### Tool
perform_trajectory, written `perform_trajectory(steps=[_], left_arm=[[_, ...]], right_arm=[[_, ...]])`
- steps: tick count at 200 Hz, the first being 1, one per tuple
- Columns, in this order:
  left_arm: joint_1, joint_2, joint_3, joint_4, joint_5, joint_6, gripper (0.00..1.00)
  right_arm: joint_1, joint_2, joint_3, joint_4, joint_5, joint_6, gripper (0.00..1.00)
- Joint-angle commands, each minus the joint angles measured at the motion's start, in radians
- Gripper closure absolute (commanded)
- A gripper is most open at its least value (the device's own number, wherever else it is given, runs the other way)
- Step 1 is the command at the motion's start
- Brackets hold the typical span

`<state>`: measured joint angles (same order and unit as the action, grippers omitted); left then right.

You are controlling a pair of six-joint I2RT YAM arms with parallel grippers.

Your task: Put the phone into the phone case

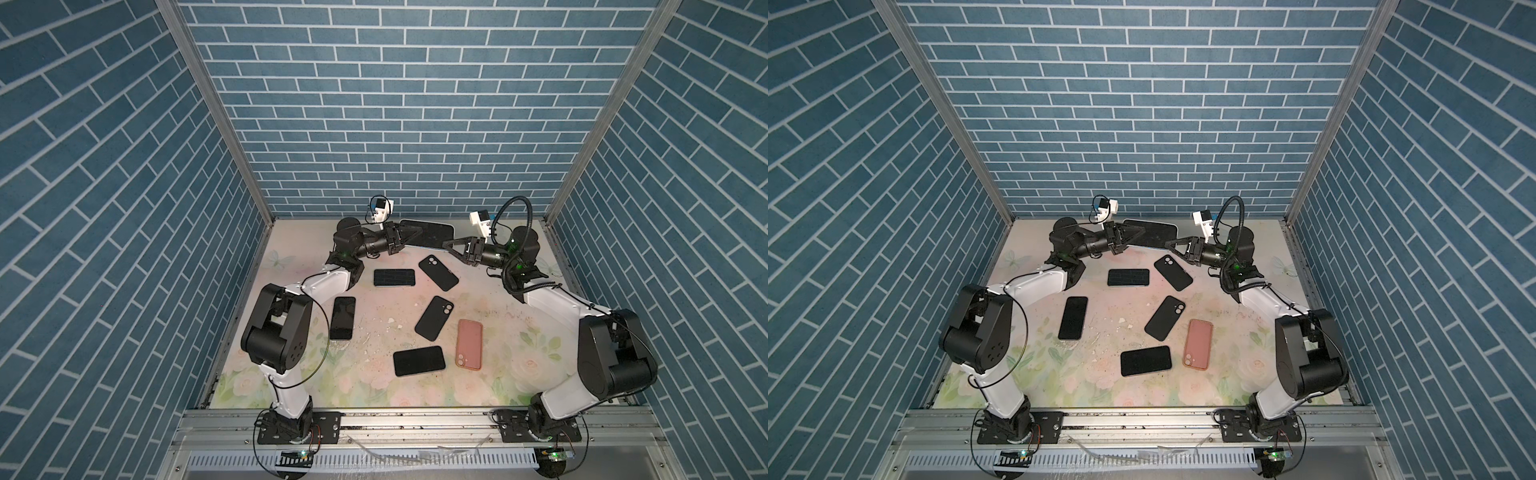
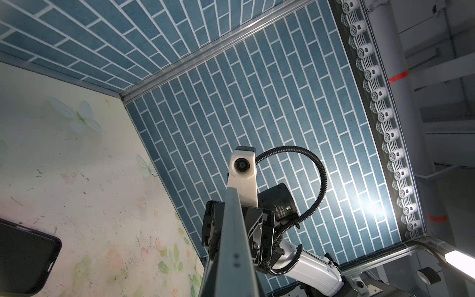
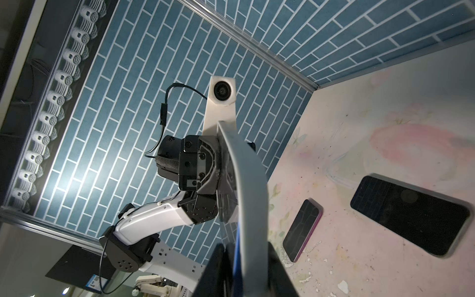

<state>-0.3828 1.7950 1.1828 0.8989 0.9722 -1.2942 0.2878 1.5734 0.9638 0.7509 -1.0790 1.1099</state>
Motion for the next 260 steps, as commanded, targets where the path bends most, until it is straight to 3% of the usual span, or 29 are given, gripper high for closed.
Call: perform_trajectory(steps=[1, 39, 57, 74, 96, 115, 150, 186, 209, 233, 260], left_arm=[[0.003, -0.047, -0.014, 0.033, -0.007, 0.044, 1.0], [0.008, -0.07, -0.027, 0.007, -0.01, 0.075, 1.0], [0.01, -0.072, -0.029, 0.005, -0.01, 0.078, 1.0], [0.012, -0.076, -0.035, 0.001, -0.01, 0.083, 1.0], [0.014, -0.084, -0.045, -0.022, -0.01, 0.102, 1.0], [0.014, -0.1, -0.063, -0.06, -0.013, 0.132, 1.0], [0.015, -0.115, -0.108, -0.062, -0.016, 0.131, 1.0], [0.015, -0.129, -0.145, -0.054, -0.03, 0.131, 1.0], [0.018, -0.143, -0.155, -0.079, -0.05, 0.151, 1.0], [0.049, -0.165, -0.157, -0.175, -0.071, 0.22, 1.0], [0.137, -0.21, -0.16, -0.418, -0.136, 0.362, 1.0]], right_arm=[[0.002, 0.018, 0.009, 0.085, 0.0, 0.049, 0.83], [-0.002, 0.035, 0.019, -0.011, 0.023, 0.038, 0.96], [-0.005, 0.04, 0.017, -0.04, 0.032, 0.03, 0.96], [-0.007, 0.035, 0.018, -0.07, 0.043, 0.008, 0.9], [-0.007, 0.017, 0.023, -0.102, 0.046, -0.038, 0.72], [-0.009, 0.006, 0.036, -0.111, 0.031, -0.074, 0.64], [-0.003, 0.034, 0.064, -0.045, -0.006, -0.057, 0.62], [0.008, 0.105, 0.073, 0.184, -0.024, 0.1, 0.64], [0.007, 0.117, 0.07, 0.204, -0.011, 0.11, 0.64], [0.005, 0.094, 0.064, 0.08, 0.015, 0.019, 0.64], [0.002, 0.029, 0.088, -0.288, 0.11, -0.227, 0.64]])
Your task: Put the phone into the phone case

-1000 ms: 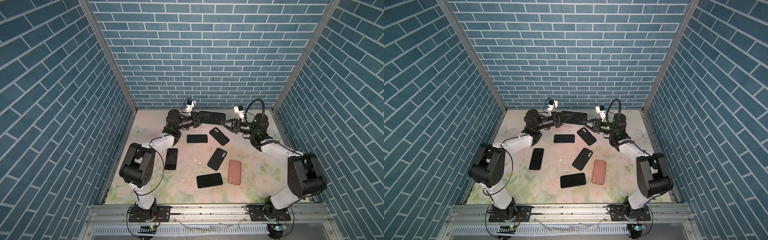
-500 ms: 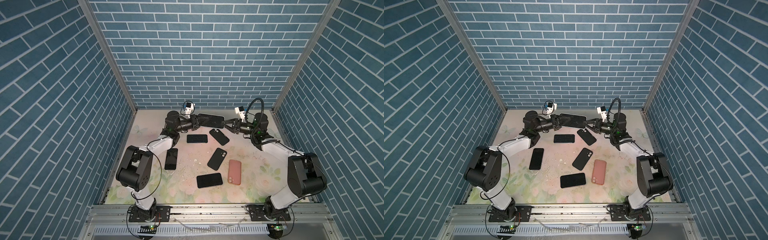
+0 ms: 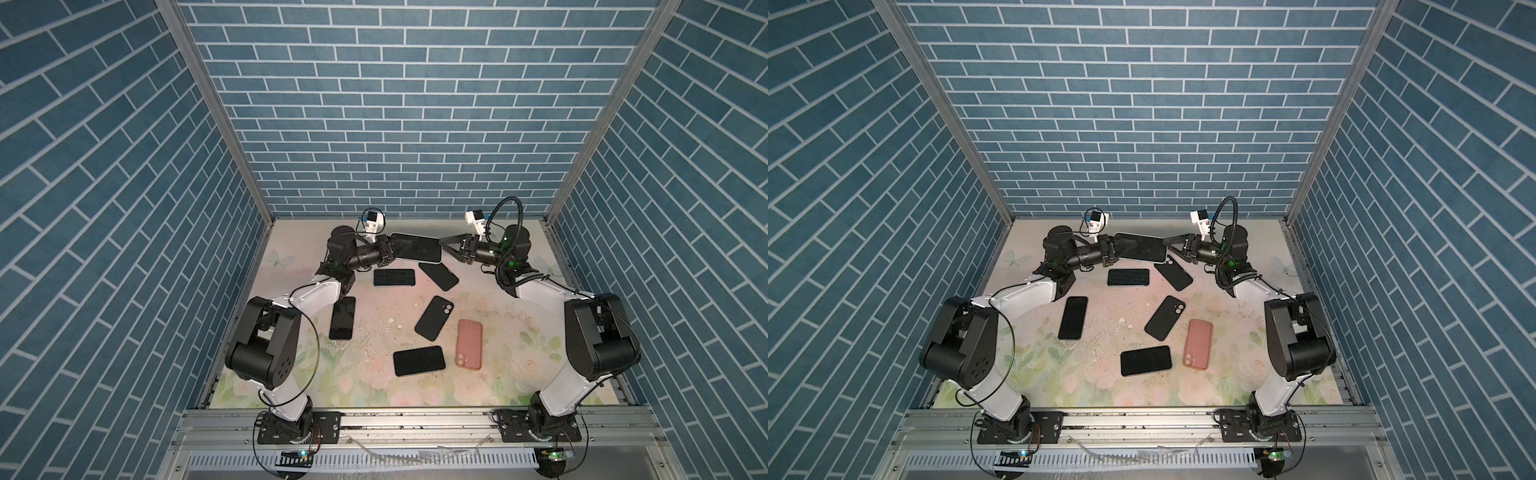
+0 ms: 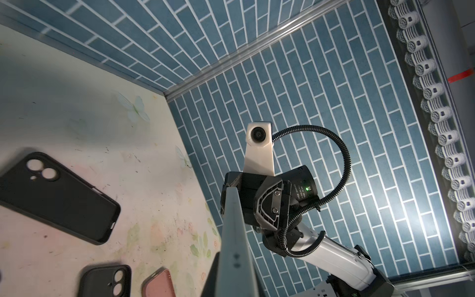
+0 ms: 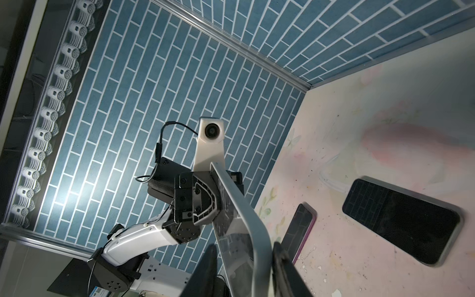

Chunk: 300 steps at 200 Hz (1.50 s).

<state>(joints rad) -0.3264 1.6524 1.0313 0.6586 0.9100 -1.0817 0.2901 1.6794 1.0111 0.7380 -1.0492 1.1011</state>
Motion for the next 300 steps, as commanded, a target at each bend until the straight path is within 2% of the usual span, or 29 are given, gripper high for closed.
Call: perform_trajectory(steps=[1, 12, 22, 37, 64, 81, 112, 152, 181, 206, 221, 229, 300], left_arm=[[0.084, -0.069, -0.008, -0.189, -0.079, 0.155, 1.0], [0.128, -0.08, -0.007, -0.29, -0.104, 0.215, 1.0], [0.165, -0.085, -0.004, -0.365, -0.124, 0.268, 1.0], [0.212, -0.076, 0.03, -0.517, -0.144, 0.374, 1.0], [0.25, -0.006, 0.169, -0.861, -0.256, 0.595, 1.0], [0.271, 0.073, 0.226, -0.955, -0.27, 0.642, 1.0], [0.305, 0.168, 0.255, -0.978, -0.288, 0.657, 1.0], [0.322, 0.252, 0.33, -1.06, -0.342, 0.765, 1.0], [0.349, 0.298, 0.331, -1.038, -0.32, 0.781, 1.0], [0.364, 0.319, 0.337, -1.035, -0.309, 0.796, 0.81], [0.372, 0.325, 0.333, -1.033, -0.313, 0.8, 0.62], [0.374, 0.324, 0.332, -1.032, -0.317, 0.801, 0.56], [0.39, 0.347, 0.323, -1.016, -0.365, 0.802, 0.49]], right_arm=[[0.0, -0.078, 0.043, -0.292, 0.085, -0.23, 0.64], [0.0, -0.092, 0.066, -0.426, 0.128, -0.318, 0.64], [0.0, -0.093, 0.075, -0.475, 0.142, -0.351, 0.64], [0.0, -0.082, 0.076, -0.475, 0.135, -0.35, 0.64], [0.0, -0.059, 0.069, -0.464, 0.12, -0.342, 0.64], [0.0, -0.05, 0.06, -0.463, 0.112, -0.347, 0.64], [-0.002, -0.046, 0.041, -0.453, 0.099, -0.354, 0.64], [-0.002, -0.043, 0.029, -0.441, 0.088, -0.353, 0.64], [-0.003, -0.04, 0.031, -0.438, 0.086, -0.351, 0.64], [-0.003, -0.037, 0.032, -0.439, 0.083, -0.352, 0.64], [-0.003, -0.031, 0.036, -0.44, 0.083, -0.351, 0.64], [-0.003, -0.028, 0.037, -0.437, 0.083, -0.35, 0.64], [-0.003, -0.027, 0.031, -0.431, 0.084, -0.345, 0.65]])
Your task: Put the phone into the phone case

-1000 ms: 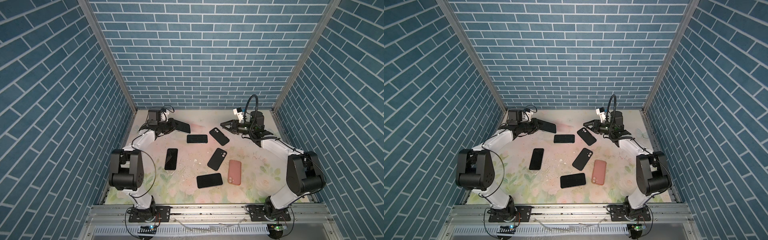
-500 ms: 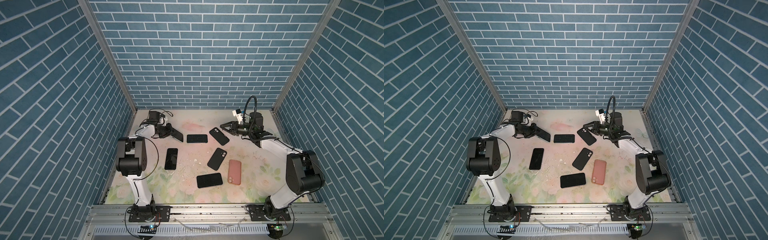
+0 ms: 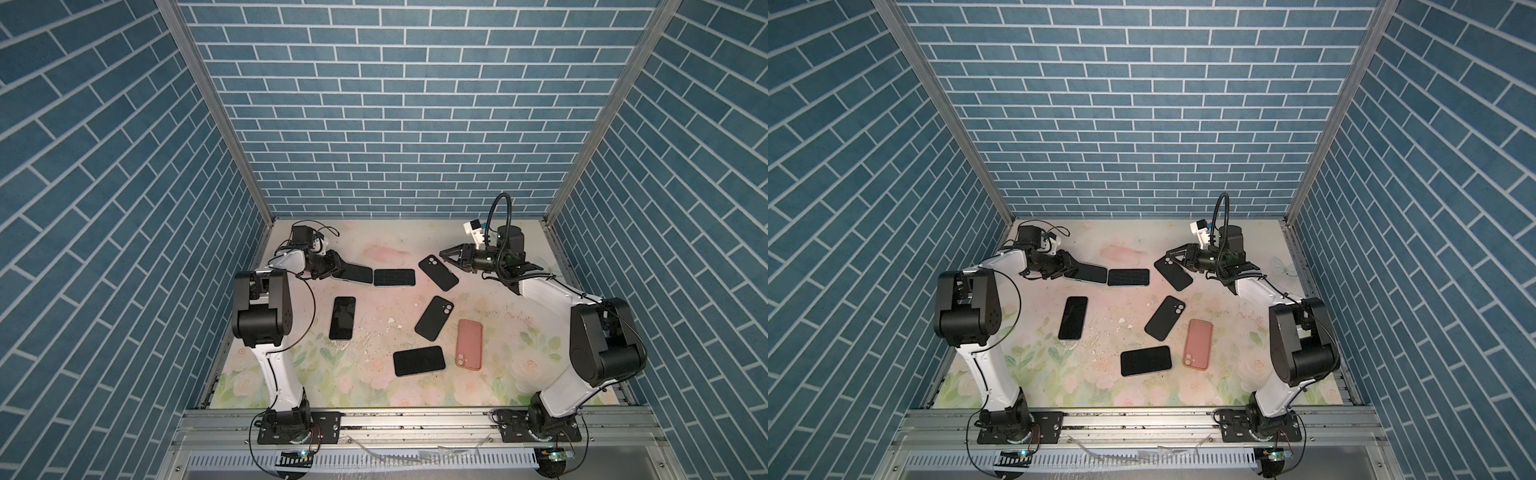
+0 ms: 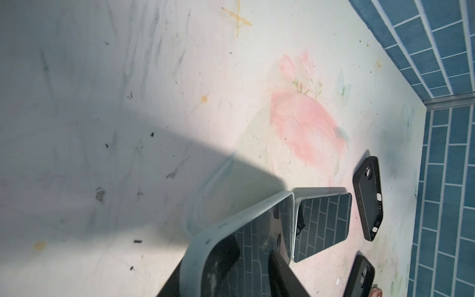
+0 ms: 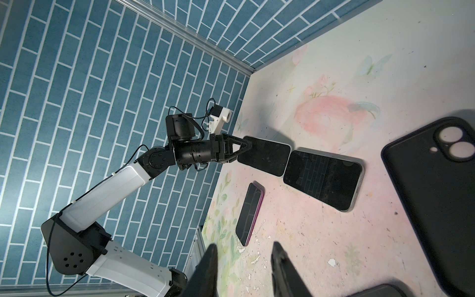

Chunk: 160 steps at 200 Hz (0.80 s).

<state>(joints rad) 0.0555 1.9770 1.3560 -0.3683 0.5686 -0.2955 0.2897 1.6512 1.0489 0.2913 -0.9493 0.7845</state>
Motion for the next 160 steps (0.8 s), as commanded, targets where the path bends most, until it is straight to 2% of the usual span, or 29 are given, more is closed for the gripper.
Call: perform_trajectory(steps=[1, 63, 87, 111, 138, 160], left_arm=[[0.009, 0.023, -0.002, 0.011, -0.025, 0.017, 0.49], [0.049, -0.007, -0.042, 0.049, -0.133, -0.007, 0.4], [0.049, -0.059, -0.05, 0.051, -0.176, -0.005, 0.36], [0.042, -0.152, -0.065, 0.061, -0.163, -0.031, 0.32], [-0.019, -0.268, -0.08, 0.057, -0.145, -0.024, 0.23], [-0.119, -0.333, -0.072, 0.009, -0.208, 0.019, 0.11]], right_arm=[[-0.003, 0.001, -0.007, 0.017, -0.016, -0.028, 0.65], [-0.003, -0.003, -0.006, -0.031, -0.002, -0.062, 0.65], [-0.003, -0.022, 0.02, -0.201, 0.072, -0.183, 0.63], [0.002, -0.04, 0.073, -0.426, 0.225, -0.337, 0.61], [0.016, -0.04, 0.114, -0.555, 0.328, -0.448, 0.56], [0.038, -0.034, 0.135, -0.602, 0.398, -0.5, 0.5]])
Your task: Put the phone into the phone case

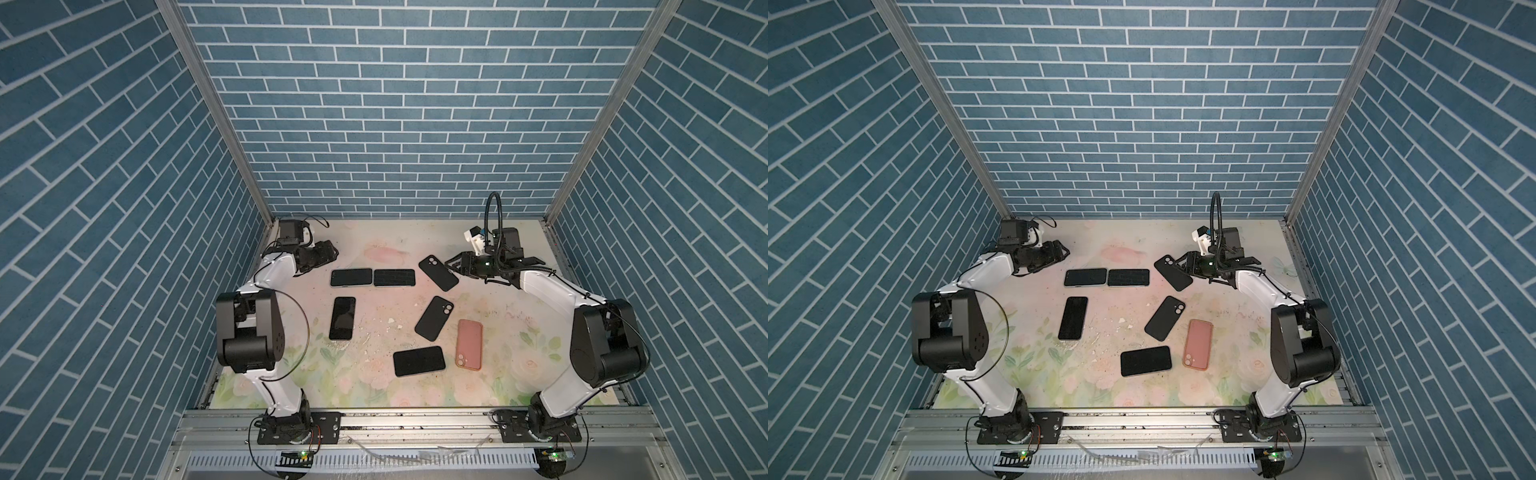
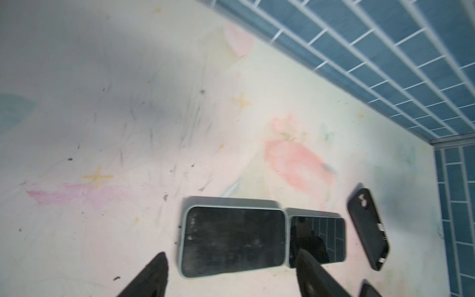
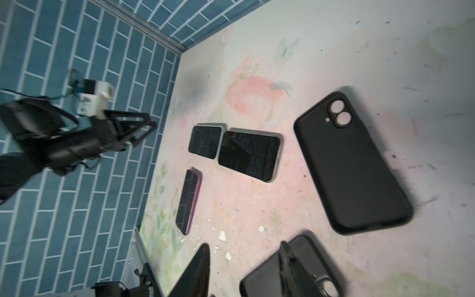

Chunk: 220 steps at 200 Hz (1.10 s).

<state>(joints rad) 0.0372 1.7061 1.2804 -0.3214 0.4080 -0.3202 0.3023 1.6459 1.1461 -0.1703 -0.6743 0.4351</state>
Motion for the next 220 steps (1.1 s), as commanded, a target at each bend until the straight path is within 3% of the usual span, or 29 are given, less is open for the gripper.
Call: perform_trajectory(steps=[1, 28, 57, 98, 120, 144, 167, 220], left_arm=[[-0.107, -0.064, 0.004, -0.04, -0.05, 0.045, 0.1], [-0.226, -0.107, 0.019, -0.094, -0.118, 0.059, 0.05], [-0.282, -0.141, -0.015, -0.12, -0.127, -0.008, 0.0], [-0.293, -0.172, -0.103, -0.153, -0.144, -0.1, 0.0], [-0.293, -0.178, -0.128, -0.203, -0.188, -0.138, 0.0], [-0.293, -0.207, -0.174, -0.211, -0.204, -0.193, 0.0], [-0.293, -0.26, -0.22, -0.197, -0.215, -0.226, 0.01], [-0.293, -0.405, -0.276, -0.246, -0.346, -0.208, 0.0]], right_arm=[[0.026, -0.028, 0.039, -0.142, 0.126, -0.153, 0.5], [0.065, -0.009, 0.068, -0.176, 0.205, -0.211, 0.45], [0.119, 0.032, 0.117, -0.194, 0.243, -0.317, 0.4], [0.164, 0.106, 0.216, -0.214, 0.239, -0.513, 0.4], [0.167, 0.137, 0.262, -0.215, 0.166, -0.599, 0.39], [0.182, 0.192, 0.335, -0.303, 0.093, -0.848, 0.31], [0.202, 0.277, 0.455, -0.426, 0.123, -1.055, 0.25], [0.236, 0.539, 0.794, -0.643, 0.157, -1.203, 0.21]])
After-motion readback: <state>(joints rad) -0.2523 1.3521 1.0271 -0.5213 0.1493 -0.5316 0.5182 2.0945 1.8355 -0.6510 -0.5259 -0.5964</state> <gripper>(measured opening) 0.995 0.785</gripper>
